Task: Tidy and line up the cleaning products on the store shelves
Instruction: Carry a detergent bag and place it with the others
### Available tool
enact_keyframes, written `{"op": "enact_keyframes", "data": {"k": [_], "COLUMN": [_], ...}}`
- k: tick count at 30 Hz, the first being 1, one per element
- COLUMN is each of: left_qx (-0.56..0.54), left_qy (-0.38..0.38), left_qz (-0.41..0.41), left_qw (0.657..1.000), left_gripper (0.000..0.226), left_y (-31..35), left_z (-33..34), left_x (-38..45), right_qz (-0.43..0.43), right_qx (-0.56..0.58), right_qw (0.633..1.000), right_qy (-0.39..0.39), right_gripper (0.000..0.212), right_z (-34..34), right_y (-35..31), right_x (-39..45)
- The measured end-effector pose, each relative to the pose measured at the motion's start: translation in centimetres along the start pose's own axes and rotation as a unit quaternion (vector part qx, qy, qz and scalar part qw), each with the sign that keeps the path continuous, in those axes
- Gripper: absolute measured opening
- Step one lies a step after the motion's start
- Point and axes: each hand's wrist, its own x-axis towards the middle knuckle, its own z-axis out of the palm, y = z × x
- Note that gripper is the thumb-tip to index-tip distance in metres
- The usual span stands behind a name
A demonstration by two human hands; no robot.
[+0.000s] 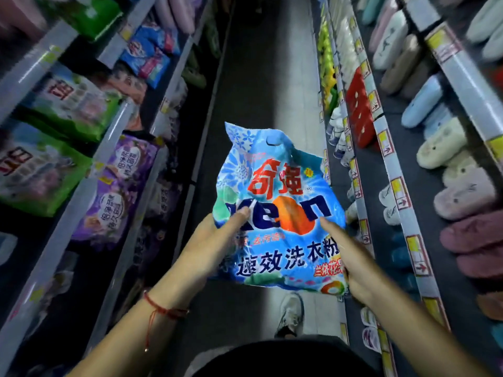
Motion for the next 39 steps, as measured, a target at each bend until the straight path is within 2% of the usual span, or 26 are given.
{"op": "enact_keyframes", "data": {"k": [4, 11, 20, 23, 27, 35, 39], "left_qx": [0.020, -0.020, -0.097, -0.107, -0.131, -0.158, -0.130], "left_qy": [0.011, 0.029, 0.018, 0.025, 0.032, 0.059, 0.106], "left_qz": [0.009, -0.013, -0.042, -0.036, -0.045, 0.023, 0.074], "left_qw": [1.000, 0.999, 0.994, 0.993, 0.990, 0.985, 0.983], "left_gripper": [0.017, 0.019, 0.025, 0.026, 0.028, 0.024, 0.020], "left_y": [2.4, 4.7, 10.0, 12.3, 14.9, 19.4, 22.3], "left_z": [1.6, 0.0, -7.0, -9.6, -11.8, -13.2, -12.3], "left_x": [2.6, 8.6, 20.5, 24.9, 29.5, 36.7, 41.2], "right_qz": [0.023, 0.007, -0.042, -0.084, -0.144, -0.192, -0.208], "right_qx": [0.009, -0.022, -0.086, -0.142, -0.179, -0.158, -0.122], "right_qw": [1.000, 1.000, 0.994, 0.984, 0.970, 0.965, 0.965], "right_qy": [-0.008, -0.019, -0.050, -0.067, -0.077, -0.089, -0.100], "right_gripper": [0.038, 0.038, 0.043, 0.032, 0.034, 0.045, 0.048], "right_z": [-0.9, 0.7, 8.8, 12.4, 16.2, 18.2, 18.0], "right_y": [-2.4, -8.3, -18.7, -23.1, -27.6, -33.7, -37.9], "right_x": [3.0, 7.9, 14.0, 15.3, 17.2, 22.4, 27.1]}}
